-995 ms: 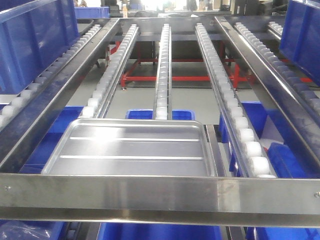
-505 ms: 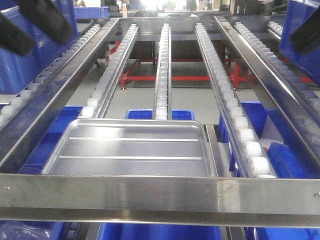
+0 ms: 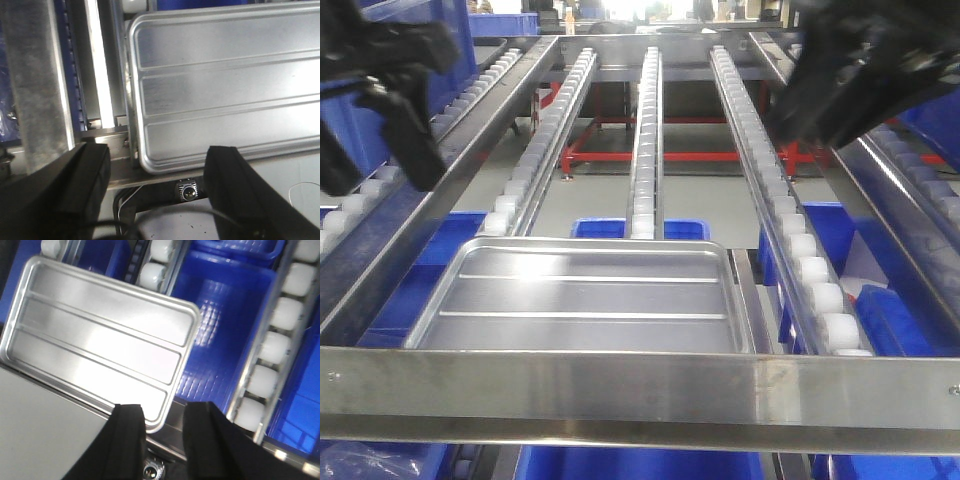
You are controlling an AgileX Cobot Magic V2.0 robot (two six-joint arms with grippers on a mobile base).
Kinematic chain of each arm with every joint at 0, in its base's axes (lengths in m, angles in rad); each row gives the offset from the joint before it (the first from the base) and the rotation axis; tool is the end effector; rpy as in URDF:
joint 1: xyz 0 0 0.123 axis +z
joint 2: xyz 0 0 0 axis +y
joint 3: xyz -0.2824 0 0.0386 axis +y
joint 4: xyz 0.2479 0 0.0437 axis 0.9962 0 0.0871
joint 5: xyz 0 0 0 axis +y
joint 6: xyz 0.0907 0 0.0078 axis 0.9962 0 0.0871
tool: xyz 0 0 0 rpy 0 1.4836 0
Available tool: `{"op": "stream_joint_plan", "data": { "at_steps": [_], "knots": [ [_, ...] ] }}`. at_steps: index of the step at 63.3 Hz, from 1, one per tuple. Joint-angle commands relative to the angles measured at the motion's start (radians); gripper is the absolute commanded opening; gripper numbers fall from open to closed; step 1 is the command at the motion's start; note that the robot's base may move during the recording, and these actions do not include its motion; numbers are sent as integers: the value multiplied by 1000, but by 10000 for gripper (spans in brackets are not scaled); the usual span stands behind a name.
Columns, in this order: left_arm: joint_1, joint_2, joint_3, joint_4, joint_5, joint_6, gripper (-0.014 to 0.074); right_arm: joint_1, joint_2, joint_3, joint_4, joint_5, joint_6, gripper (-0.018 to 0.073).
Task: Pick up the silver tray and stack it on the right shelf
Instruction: 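Lower both grippers onto the side edges of the silver tray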
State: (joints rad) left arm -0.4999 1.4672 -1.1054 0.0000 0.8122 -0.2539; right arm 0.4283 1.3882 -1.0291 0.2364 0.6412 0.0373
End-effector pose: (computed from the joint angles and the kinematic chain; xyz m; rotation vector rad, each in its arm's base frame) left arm 0.2622 -0.1432 0.2804 0.3290 2.6609 -0.2436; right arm 0.2586 0.1321 0.2908 -0.3127 2.4945 0.4500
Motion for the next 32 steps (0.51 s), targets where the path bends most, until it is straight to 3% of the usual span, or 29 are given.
{"op": "stream_joint_plan", "data": {
  "at_steps": [1, 18, 32],
  "knots": [
    [-17, 19, -65, 27, -18, -55, 317, 17, 45, -79, 7, -19, 6, 325],
    [-23, 134, -115, 108, 4, -125, 317, 18, 221, -140, -102, 18, 132, 326],
    [-23, 171, -115, 212, 1, -225, 317, 24, 296, -140, -104, -39, 188, 334]
  ]
}}
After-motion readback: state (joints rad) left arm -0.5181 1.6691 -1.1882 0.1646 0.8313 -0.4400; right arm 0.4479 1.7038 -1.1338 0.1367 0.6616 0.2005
